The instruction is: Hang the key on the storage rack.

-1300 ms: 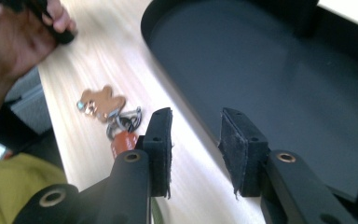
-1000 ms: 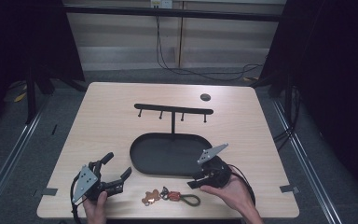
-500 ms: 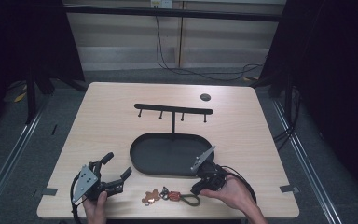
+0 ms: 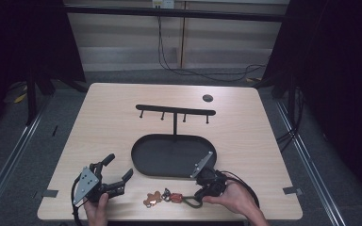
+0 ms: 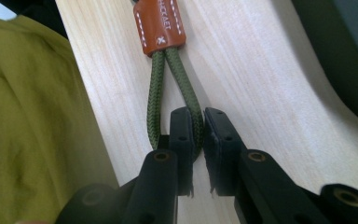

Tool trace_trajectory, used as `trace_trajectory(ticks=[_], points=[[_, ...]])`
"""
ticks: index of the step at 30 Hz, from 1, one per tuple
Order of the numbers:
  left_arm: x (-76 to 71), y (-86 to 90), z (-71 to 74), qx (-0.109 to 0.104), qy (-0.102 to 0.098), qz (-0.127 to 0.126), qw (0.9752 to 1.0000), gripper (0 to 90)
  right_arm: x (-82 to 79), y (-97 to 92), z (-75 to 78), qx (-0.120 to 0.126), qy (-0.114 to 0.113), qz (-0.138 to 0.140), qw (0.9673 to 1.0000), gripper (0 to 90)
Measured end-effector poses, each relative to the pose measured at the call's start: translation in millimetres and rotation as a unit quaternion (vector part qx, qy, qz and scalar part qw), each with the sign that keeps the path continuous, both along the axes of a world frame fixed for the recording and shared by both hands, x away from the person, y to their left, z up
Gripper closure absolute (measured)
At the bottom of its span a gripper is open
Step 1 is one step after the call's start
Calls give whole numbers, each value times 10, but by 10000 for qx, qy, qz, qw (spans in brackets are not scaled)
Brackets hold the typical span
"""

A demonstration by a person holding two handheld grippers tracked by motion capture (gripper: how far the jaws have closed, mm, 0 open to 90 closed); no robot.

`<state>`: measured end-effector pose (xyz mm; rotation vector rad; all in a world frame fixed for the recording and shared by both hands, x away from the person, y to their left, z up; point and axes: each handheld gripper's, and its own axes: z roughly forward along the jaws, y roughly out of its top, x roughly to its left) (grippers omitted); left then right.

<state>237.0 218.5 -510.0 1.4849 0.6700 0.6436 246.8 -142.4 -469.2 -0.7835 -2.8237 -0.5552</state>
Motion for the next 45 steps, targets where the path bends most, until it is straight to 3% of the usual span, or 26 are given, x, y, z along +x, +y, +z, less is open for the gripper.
trace_trajectory(ticks=[3,9,13,15,24,27,30,39,45], points=[[0,0,-1,-4,-7,3,10000,158,-43,46,-12,-72,-221,92,9997,817],[1,3,0,21,-23,17,10000,157,-59,94,-1,-213,-244,163,9993,834],[-1,-1,-1,-5,-8,2,10000,158,-43,161,21,-497,-241,264,9981,845],[-1,-1,-1,-7,-12,2,10000,158,-5,159,14,-424,-283,248,9984,851],[-1,-1,-1,-6,-11,0,10000,157,115,156,26,-377,53,305,9988,855],[-1,-1,-1,-5,-12,0,10000,157,150,164,77,-379,151,291,9987,855],[-1,-2,-1,-13,-11,-1,10000,157,184,184,155,-431,224,511,9975,855],[-1,-1,-1,-6,-10,-1,10000,157,315,269,418,-642,24,575,9963,857],[-1,-1,-1,-6,-11,-1,10000,157,421,318,541,-852,40,636,9943,856]])
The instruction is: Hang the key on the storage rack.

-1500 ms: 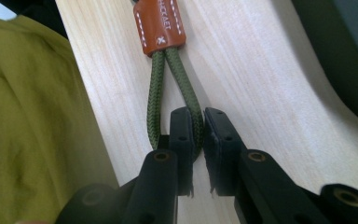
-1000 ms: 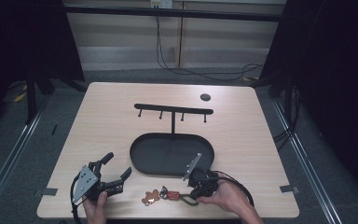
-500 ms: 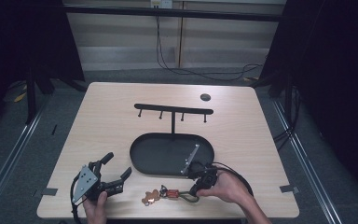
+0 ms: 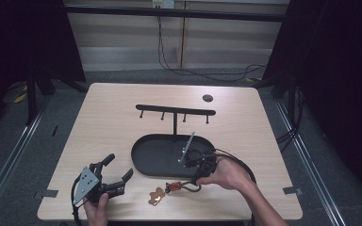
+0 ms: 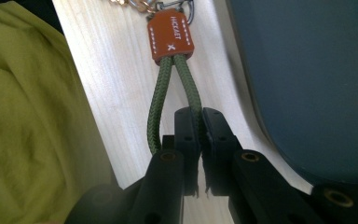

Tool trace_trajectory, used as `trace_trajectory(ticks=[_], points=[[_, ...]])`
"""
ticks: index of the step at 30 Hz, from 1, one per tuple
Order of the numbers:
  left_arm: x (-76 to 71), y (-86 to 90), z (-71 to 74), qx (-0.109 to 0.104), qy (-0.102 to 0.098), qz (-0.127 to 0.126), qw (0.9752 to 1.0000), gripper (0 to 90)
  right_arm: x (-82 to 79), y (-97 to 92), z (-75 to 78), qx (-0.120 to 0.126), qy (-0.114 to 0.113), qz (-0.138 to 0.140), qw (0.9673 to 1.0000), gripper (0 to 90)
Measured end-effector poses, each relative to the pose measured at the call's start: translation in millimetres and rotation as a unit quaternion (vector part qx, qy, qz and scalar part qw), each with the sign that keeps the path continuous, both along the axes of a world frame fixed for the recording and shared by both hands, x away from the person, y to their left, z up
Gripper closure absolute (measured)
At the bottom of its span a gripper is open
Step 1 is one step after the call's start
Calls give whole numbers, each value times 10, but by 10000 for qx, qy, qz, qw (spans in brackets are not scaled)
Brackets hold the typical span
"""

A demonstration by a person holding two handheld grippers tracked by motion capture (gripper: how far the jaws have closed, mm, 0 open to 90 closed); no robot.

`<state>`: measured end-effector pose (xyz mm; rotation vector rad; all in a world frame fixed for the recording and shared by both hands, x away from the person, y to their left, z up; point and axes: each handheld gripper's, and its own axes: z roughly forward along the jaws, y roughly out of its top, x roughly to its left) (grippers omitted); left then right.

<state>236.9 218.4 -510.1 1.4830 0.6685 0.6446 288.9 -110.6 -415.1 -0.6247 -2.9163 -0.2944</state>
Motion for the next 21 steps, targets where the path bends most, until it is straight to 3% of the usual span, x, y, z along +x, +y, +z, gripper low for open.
trace_trajectory(ticks=[14,21], points=[[1,0,0,-2,3,1,10000,157,151,90,280,-118,7,80,9999,858],[7,4,2,28,-7,11,10000,157,214,126,444,-168,-132,137,9997,859]])
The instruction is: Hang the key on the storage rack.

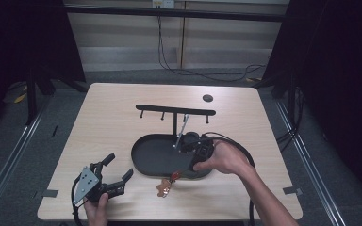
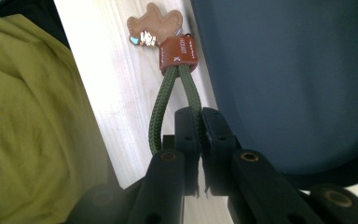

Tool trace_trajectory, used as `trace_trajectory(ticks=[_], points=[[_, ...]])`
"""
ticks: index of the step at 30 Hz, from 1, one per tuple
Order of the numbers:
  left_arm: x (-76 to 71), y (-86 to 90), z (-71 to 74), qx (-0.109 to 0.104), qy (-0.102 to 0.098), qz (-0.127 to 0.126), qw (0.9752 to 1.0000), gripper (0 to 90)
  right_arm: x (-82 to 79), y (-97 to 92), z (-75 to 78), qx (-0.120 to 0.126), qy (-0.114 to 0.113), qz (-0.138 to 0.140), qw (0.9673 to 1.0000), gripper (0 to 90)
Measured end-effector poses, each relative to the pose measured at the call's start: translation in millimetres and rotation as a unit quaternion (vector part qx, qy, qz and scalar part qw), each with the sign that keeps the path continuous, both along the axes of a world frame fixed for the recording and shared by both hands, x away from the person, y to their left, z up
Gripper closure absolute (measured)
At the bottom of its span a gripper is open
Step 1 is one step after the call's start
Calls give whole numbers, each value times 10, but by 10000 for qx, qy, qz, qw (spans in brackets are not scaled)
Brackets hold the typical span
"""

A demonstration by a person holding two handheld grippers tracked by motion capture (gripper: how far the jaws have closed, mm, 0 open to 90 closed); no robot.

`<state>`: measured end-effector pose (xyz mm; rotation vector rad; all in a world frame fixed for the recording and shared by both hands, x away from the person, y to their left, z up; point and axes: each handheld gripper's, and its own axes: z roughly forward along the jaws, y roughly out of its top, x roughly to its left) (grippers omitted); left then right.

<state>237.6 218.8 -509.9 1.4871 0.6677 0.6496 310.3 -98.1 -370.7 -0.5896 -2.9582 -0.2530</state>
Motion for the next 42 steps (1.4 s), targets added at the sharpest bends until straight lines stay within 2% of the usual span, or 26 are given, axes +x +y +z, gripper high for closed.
trace_trajectory(ticks=[3,6,13,16,32,42], points=[[0,0,0,3,-13,8,10000,157,1,15,65,10,32,93,10000,860],[0,0,0,4,-13,8,10000,157,14,23,129,-19,74,62,10000,860],[0,0,0,1,-15,8,10000,158,14,37,258,-42,17,75,10000,861],[-1,0,0,0,-14,8,10000,157,11,40,316,31,6,141,9999,861],[0,0,0,0,-17,8,10000,157,61,127,690,242,-316,238,9989,861],[-1,0,0,0,-18,7,10000,157,208,171,794,332,-448,241,9981,861]])
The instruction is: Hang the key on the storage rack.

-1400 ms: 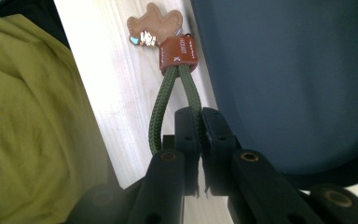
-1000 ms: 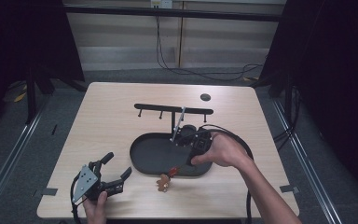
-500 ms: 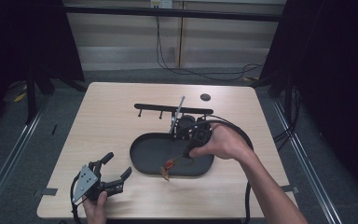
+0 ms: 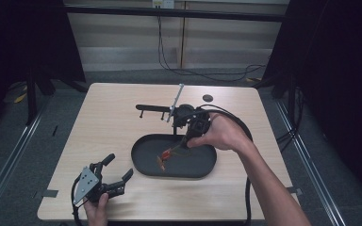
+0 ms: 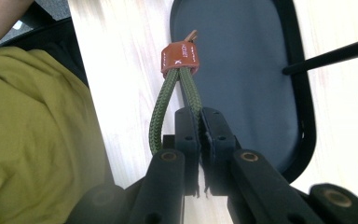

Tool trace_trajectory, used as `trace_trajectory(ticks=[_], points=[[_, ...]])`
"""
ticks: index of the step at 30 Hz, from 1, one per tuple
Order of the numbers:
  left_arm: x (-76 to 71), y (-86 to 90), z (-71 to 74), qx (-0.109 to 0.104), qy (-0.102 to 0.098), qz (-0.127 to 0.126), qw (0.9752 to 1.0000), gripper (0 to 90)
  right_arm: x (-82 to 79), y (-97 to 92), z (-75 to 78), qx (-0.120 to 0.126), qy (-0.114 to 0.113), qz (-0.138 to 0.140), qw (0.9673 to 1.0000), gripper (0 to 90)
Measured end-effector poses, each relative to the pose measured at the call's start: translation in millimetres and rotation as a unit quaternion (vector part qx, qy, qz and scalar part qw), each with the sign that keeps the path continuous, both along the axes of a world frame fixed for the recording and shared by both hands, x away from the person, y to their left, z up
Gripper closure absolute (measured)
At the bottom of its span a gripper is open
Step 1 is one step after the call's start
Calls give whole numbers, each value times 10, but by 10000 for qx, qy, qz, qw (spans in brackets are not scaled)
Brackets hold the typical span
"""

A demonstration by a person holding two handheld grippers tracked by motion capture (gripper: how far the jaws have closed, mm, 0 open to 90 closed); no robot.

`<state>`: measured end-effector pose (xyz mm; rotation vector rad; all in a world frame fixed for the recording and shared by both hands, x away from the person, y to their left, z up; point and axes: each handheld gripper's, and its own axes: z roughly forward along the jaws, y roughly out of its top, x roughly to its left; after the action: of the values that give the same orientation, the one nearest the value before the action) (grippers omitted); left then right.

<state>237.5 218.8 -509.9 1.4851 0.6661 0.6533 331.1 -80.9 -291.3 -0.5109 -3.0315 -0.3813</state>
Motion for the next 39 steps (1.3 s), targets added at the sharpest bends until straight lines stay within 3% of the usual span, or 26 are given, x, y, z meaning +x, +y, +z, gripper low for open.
trace_trajectory(ticks=[6,9,23,31,39], points=[[8,7,-1,-61,27,-82,9999,157,120,60,38,-62,-44,-2,10000,862],[1,1,0,2,18,1,10000,157,173,66,48,-67,-59,-26,10000,862],[1,-1,0,1,6,6,10000,157,496,-62,134,-64,-347,-360,9987,862],[1,-17,-3,-110,6,32,9999,157,622,-56,127,-140,-386,-445,9982,862],[1,-9,-2,-53,0,23,10000,157,756,-42,118,-138,-382,-481,9980,861]])
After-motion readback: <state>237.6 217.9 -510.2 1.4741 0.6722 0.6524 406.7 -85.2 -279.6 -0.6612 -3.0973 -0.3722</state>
